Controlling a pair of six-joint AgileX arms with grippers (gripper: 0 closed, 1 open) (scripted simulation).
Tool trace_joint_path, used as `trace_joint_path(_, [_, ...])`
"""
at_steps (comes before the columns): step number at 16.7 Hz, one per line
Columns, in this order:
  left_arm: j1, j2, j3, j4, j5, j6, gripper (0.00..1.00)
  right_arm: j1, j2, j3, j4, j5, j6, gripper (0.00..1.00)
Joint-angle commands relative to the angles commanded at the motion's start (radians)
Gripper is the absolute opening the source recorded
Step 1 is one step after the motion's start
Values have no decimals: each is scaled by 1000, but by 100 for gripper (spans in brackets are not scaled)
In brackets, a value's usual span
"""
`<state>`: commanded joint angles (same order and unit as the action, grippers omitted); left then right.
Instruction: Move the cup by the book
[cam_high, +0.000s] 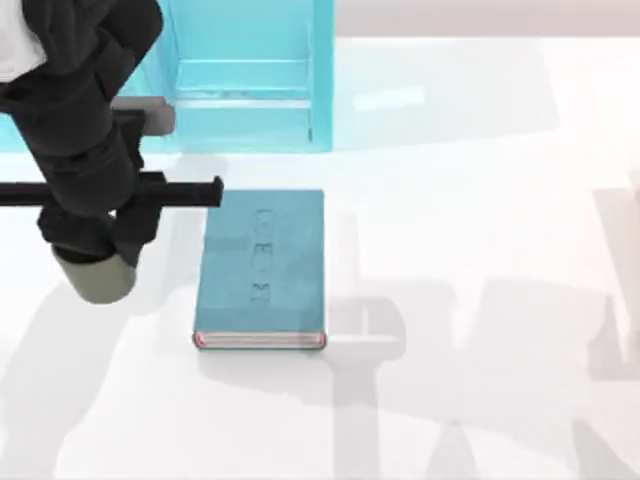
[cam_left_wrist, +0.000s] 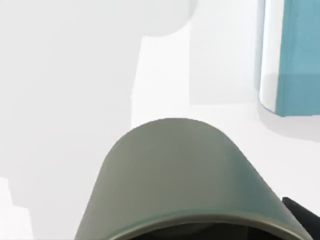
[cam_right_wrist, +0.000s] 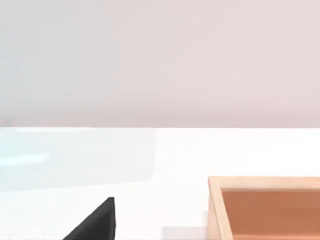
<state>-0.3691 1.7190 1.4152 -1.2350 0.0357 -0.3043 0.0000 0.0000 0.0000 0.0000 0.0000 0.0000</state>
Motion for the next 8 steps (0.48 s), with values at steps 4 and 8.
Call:
trace_joint_path(4, [-43,-2,18,3,-5,-86,0,0,0,0,0,0,0,100])
trace_joint_path(8, [-39,-2,15,3,-4,-84,0,0,0,0,0,0,0,100])
